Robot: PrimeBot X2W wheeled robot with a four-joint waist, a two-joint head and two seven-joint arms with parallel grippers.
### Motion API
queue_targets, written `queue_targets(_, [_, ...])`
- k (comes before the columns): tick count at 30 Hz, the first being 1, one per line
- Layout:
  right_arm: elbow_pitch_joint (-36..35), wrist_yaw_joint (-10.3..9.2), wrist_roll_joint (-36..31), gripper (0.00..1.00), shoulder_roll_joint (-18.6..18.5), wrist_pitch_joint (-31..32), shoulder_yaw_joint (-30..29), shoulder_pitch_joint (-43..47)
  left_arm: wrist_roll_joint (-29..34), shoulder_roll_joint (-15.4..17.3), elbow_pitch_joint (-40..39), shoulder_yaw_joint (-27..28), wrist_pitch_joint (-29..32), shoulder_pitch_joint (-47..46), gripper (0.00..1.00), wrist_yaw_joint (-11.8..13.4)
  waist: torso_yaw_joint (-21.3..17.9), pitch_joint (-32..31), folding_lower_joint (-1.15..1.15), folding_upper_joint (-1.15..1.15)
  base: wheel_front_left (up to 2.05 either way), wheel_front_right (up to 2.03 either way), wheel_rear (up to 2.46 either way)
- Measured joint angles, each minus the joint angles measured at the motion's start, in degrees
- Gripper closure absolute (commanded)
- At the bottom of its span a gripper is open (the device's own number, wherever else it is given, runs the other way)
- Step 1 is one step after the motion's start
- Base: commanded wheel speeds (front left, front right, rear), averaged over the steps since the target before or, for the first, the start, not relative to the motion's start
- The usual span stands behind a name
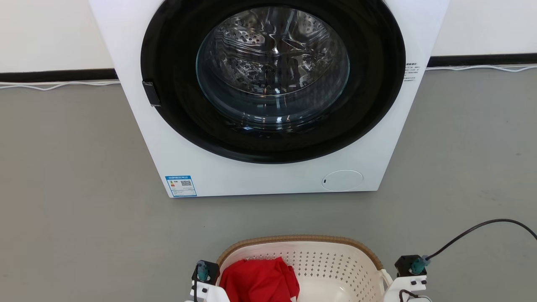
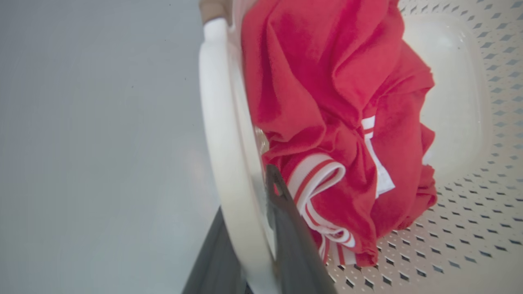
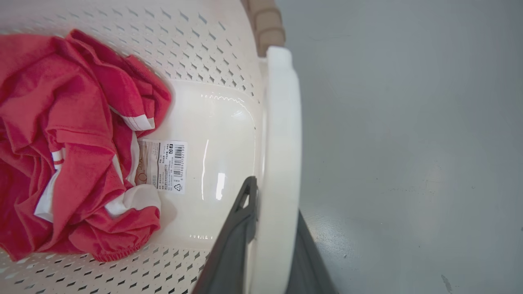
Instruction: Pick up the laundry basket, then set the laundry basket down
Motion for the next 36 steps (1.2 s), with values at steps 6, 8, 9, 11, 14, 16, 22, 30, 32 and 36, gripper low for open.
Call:
queue_targets(6, [0.0, 0.0, 0.9, 1.0, 0.0, 0.0, 0.5, 0.0, -0.6, 0.0, 0.1, -0.6, 0.0, -0.1, 1.0, 0.0, -0.1, 0.1, 0.0, 0.0, 0.0, 0.0, 0.0])
queue_targets(8, [0.0, 0.0, 0.9, 1.0, 0.0, 0.0, 0.6, 0.0, -0.9, 0.0, 0.1, -0.7, 0.0, -0.1, 1.0, 0.0, 0.0, 0.1, 0.0, 0.0, 0.0, 0.0, 0.0])
queue_targets(9, [0.0, 0.0, 0.9, 1.0, 0.0, 0.0, 0.7, 0.0, -1.0, 0.1, 0.1, -0.8, 0.0, -0.1, 1.0, 0.0, 0.0, 0.1, 0.0, 0.0, 0.0, 0.0, 0.0])
queue_targets(11, [0.0, 0.0, 1.1, 1.0, 0.0, 0.0, 1.0, 0.0, -1.2, 0.1, 0.2, -1.1, 0.0, -0.2, 1.0, 0.0, 0.0, 0.3, 0.0, 0.0, 0.0, 0.0, 0.0])
queue_targets(14, [0.0, 0.0, 1.8, 1.0, 0.0, 0.0, 1.3, 0.0, -1.5, 0.1, 0.3, -1.3, 0.0, -0.3, 1.0, 0.0, 0.1, 0.4, 0.0, 0.0, 0.0, 0.0, 0.0])
queue_targets(16, [0.0, 0.0, 2.0, 1.0, 0.0, -0.1, 1.5, 0.0, -1.6, 0.1, 0.4, -1.4, -0.1, -0.3, 1.0, 0.2, 0.1, 0.5, 0.0, 0.0, 0.0, 0.0, 0.0])
queue_targets(22, [0.0, 0.0, 2.3, 1.0, 0.0, -0.5, 1.9, -0.1, -2.5, 0.0, 0.5, -1.9, -0.4, -0.7, 1.0, 0.3, 0.0, 1.1, 0.0, 0.0, 0.0, 0.0, 0.0])
queue_targets(30, [0.0, 0.0, 3.4, 1.0, 0.0, -3.1, 2.3, -2.3, -3.4, 0.0, 1.1, -1.8, -2.5, -3.4, 1.0, 0.9, -0.2, 3.8, 0.0, 0.0, 0.0, 0.0, 0.0])
queue_targets(32, [0.0, 0.0, 3.6, 1.0, 0.0, -3.7, 2.4, -3.3, -3.5, 0.0, 1.3, -1.6, -3.2, -4.5, 1.0, 0.9, -0.2, 4.8, 0.0, 0.0, 0.0, 0.0, 0.0])
queue_targets(36, [-0.1, 0.0, 4.4, 1.0, -0.1, -5.2, 2.6, -5.1, -3.5, -0.1, 2.1, -1.2, -4.3, -6.8, 1.0, 0.9, -0.3, 6.9, 0.0, 0.0, 0.0, 0.0, 0.0])
